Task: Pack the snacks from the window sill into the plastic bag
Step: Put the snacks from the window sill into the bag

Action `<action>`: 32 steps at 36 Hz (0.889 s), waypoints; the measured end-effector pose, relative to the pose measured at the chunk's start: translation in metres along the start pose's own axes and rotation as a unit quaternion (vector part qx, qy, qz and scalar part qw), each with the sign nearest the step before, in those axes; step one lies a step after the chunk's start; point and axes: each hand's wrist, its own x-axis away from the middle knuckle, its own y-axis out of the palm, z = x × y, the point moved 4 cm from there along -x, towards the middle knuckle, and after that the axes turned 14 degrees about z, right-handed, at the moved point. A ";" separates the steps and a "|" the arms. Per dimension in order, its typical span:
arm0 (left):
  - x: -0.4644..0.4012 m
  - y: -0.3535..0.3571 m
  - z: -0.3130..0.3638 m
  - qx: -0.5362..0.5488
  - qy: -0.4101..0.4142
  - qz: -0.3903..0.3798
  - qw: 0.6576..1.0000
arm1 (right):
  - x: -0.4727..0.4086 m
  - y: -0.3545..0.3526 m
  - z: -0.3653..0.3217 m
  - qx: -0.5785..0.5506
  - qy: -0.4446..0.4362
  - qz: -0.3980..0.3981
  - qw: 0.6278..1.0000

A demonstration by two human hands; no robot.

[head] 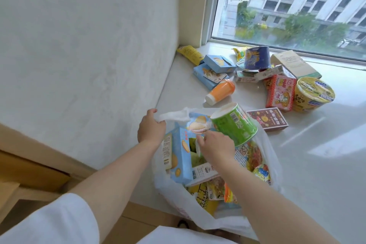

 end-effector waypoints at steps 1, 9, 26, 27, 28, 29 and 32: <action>-0.003 0.004 0.000 -0.034 0.013 -0.017 0.999 | -0.004 -0.004 0.008 -0.017 0.011 0.029 0.999; -0.011 0.027 0.018 -0.166 0.127 -0.059 0.976 | -0.022 -0.016 0.083 -0.069 0.131 0.149 0.978; -0.009 0.032 0.084 0.192 -0.007 -0.178 0.965 | -0.015 -0.007 0.167 -0.127 0.385 0.068 0.912; -0.011 0.029 0.087 0.228 -0.009 -0.161 0.960 | -0.016 -0.014 0.170 -0.150 0.391 0.104 0.902; -0.013 0.024 0.090 0.271 -0.018 -0.137 0.953 | -0.018 -0.023 0.172 -0.167 0.392 0.143 0.893; -0.016 0.019 0.092 0.314 -0.035 -0.110 0.942 | -0.020 -0.033 0.175 -0.184 0.391 0.180 0.884; -0.029 0.002 0.099 0.427 -0.074 -0.032 0.901 | -0.034 -0.066 0.178 -0.228 0.380 0.284 0.850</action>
